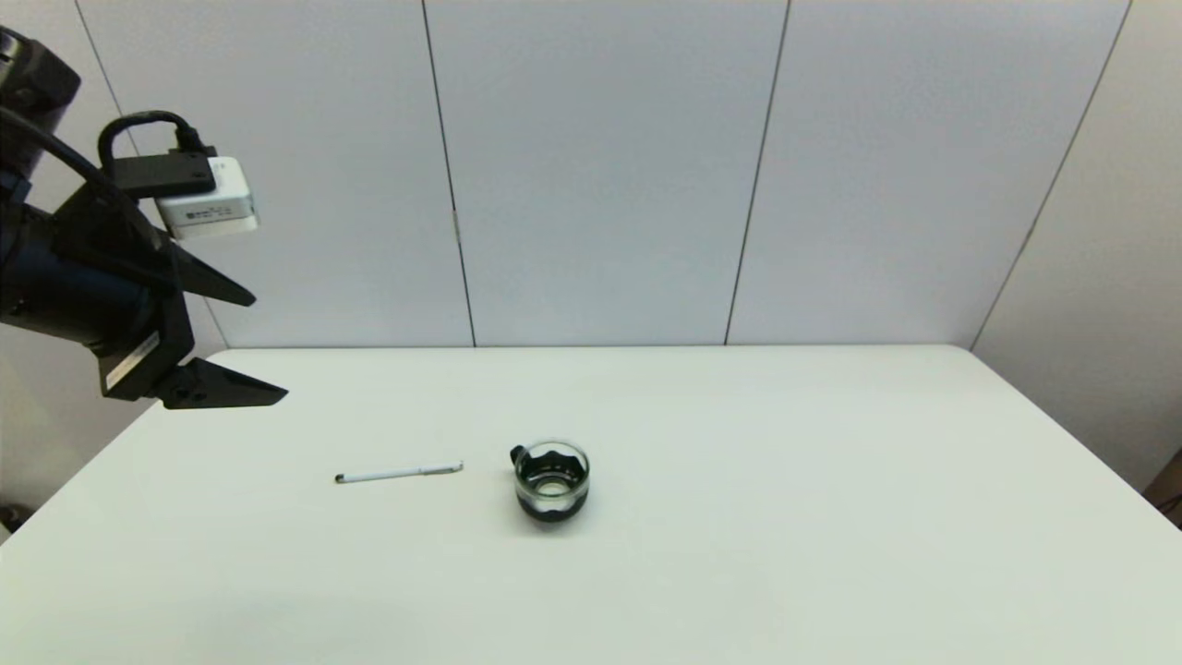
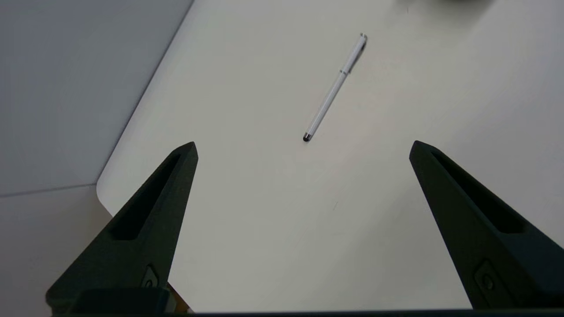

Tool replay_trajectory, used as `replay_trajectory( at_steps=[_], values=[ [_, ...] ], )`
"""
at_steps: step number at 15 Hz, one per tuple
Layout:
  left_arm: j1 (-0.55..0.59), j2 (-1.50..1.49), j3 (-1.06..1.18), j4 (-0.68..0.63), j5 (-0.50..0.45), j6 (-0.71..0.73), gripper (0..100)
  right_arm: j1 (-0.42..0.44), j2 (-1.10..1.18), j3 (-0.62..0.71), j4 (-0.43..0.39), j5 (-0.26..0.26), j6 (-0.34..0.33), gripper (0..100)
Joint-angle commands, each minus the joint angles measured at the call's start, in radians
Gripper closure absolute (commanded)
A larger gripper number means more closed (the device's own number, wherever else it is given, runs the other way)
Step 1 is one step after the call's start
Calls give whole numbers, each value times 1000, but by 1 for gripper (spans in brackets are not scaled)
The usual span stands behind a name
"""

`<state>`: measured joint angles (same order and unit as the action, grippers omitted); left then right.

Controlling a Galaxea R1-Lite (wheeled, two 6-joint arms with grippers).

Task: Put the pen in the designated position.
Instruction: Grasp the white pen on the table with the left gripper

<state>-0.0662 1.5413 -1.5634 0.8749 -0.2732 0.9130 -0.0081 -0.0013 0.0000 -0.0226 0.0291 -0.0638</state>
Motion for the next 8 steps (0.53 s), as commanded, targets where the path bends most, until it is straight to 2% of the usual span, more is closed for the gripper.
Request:
replay_trajectory(
  at_steps=[1, 8],
  values=[
    [0, 126, -76, 76, -40, 130, 0, -1, 1, 12, 0, 0, -1, 0],
    [0, 280, -141, 194, -77, 368, 0, 0, 1, 12, 0, 0, -1, 0]
  ],
)
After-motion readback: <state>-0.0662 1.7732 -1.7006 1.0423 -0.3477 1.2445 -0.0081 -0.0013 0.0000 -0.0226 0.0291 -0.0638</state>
